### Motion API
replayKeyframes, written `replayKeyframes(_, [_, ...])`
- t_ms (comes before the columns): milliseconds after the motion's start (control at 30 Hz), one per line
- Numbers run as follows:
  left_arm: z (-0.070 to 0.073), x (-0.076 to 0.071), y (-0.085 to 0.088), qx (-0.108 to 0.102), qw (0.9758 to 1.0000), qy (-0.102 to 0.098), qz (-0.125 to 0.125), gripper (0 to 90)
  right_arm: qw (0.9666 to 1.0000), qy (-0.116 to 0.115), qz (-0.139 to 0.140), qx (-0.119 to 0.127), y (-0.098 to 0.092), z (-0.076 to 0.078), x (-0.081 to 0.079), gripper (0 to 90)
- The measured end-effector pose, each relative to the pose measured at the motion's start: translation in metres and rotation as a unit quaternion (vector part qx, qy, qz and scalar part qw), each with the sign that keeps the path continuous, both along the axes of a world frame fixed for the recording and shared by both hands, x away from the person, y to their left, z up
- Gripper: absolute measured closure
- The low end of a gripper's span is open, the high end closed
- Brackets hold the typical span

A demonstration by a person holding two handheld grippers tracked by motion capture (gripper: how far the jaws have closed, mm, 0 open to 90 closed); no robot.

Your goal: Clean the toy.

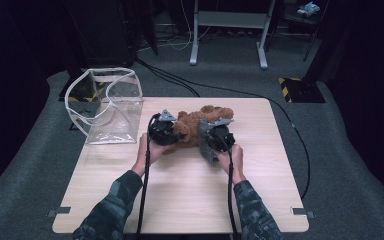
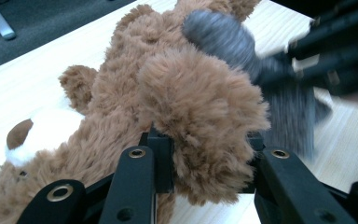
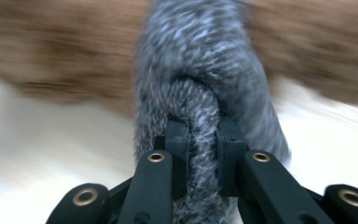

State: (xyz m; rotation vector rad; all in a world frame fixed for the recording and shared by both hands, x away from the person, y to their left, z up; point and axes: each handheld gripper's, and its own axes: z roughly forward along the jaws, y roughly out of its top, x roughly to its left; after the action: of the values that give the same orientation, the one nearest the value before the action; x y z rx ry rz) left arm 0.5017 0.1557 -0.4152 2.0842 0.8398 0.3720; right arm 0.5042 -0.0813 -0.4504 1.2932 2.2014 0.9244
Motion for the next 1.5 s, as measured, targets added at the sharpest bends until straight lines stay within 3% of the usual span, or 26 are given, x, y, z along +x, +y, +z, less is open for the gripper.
replayKeyframes(67, [0.0,0.001,0.0,-0.005,1.0,0.003,0.0,67.9,0.9991,0.012,-0.041,0.001,-0.015,-0.002,0.003,79.2])
replayKeyframes(100, [0.001,0.001,0.0,-0.003,1.0,0.002,0.001,67.9,0.9989,0.008,-0.046,0.0,-0.022,-0.004,0.005,79.2])
replayKeyframes(167, [0.001,0.002,-0.001,0.002,1.0,0.003,-0.001,68.0,0.9989,0.013,-0.04,0.022,-0.027,-0.005,0.002,79.2])
replayKeyframes(333, [0.004,0.004,-0.005,0.001,1.0,0.003,0.0,67.9,0.9979,0.016,0.04,0.049,0.002,-0.004,-0.018,79.2])
replayKeyframes(400, [0.004,0.005,-0.006,-0.001,1.0,0.005,0.0,67.9,0.9947,0.019,0.083,0.058,0.024,-0.004,-0.027,79.2])
replayKeyframes(500, [0.005,0.006,-0.004,0.0,1.0,0.004,0.003,67.9,0.9898,0.019,0.122,0.071,0.051,-0.006,-0.036,79.1])
replayKeyframes(633, [0.004,0.007,0.0,-0.004,0.9999,0.006,0.008,67.9,0.983,0.028,0.155,0.094,0.074,-0.013,-0.036,79.2])
replayKeyframes(767, [0.004,0.007,0.0,-0.01,0.9999,0.008,0.008,67.9,0.9778,0.036,0.168,0.119,0.085,-0.019,-0.038,79.2])
replayKeyframes(833, [0.003,0.008,-0.001,-0.01,0.9999,0.007,0.007,68.0,0.9798,0.035,0.159,0.116,0.09,-0.022,-0.038,79.2])
replayKeyframes(967, [0.003,0.007,-0.001,-0.012,0.9999,0.007,0.006,68.0,0.9875,0.027,0.128,0.088,0.089,-0.027,-0.032,79.3])
replayKeyframes(1133, [0.003,0.007,0.001,-0.008,0.9999,0.008,0.0,68.0,0.9945,0.013,0.083,0.063,0.064,-0.025,-0.025,79.4])
replayKeyframes(1267, [0.002,0.005,0.002,-0.014,0.9998,0.01,-0.001,66.6,0.9975,0.004,0.047,0.053,0.033,-0.021,-0.022,79.3])
replayKeyframes(1333, [0.001,0.006,0.003,-0.012,0.9999,0.009,-0.005,60.1,0.9978,-0.001,0.034,0.057,0.019,-0.018,-0.02,79.3])
replayKeyframes(1400, [0.001,0.003,0.004,0.004,0.9999,-0.001,0.01,47.6,0.9978,-0.001,0.025,0.061,0.01,-0.015,-0.02,79.1])
replayKeyframes(1500, [0.001,-0.004,0.011,0.015,0.9993,-0.017,0.03,35.9,0.9983,-0.005,0.016,0.056,0.002,-0.014,-0.018,79.1])
